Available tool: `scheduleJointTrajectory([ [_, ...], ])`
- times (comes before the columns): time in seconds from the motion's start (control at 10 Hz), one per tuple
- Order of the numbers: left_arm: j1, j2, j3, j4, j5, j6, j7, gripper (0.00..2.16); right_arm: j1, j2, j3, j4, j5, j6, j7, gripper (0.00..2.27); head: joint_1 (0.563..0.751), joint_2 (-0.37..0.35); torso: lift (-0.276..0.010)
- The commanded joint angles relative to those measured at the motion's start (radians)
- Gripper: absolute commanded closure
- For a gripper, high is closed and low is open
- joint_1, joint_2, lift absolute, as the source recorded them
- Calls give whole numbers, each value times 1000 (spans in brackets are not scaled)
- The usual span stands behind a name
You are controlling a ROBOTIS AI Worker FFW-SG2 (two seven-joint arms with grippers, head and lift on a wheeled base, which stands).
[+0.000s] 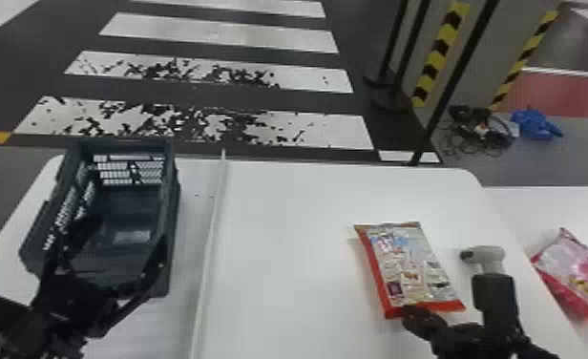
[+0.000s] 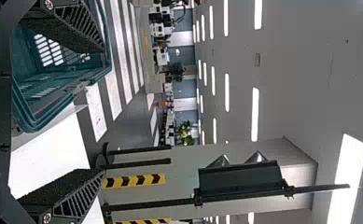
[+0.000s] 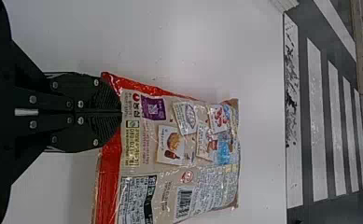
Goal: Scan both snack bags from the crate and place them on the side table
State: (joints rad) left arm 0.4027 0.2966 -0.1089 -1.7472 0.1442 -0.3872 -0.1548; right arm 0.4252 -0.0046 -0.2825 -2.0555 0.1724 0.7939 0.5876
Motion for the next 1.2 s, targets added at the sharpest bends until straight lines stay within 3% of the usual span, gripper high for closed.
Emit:
scheduleJointTrajectory([
  [0.0,-1,-1,0,0,0,0,0,80,9,5,-3,-2,-11,0,0,2243,695,-147,-98],
  [0.3,1,-2,0,0,0,3,-2,80,32,5,17,-52,-22,25,0,2223,695,-137,-98],
  [0.4,2,-2,2,-2,0,0,-2,80,43,5,0,-115,-47,107,1,1970,695,-134,-98],
  [0.5,2,-1,3,0,0,3,-2,80,72,5,-44,-184,-133,132,6,1379,695,-134,-98],
  [0.6,2,-1,2,-2,0,0,-2,80,81,5,-87,-236,-186,150,8,522,695,-137,-98],
  [0.7,4,-1,0,-8,0,0,-2,80,67,5,-119,-249,-186,144,5,70,695,-144,-98],
  [1.1,8,6,5,-17,5,12,1,80,-65,5,-279,-146,-156,80,-18,63,695,-239,-98],
])
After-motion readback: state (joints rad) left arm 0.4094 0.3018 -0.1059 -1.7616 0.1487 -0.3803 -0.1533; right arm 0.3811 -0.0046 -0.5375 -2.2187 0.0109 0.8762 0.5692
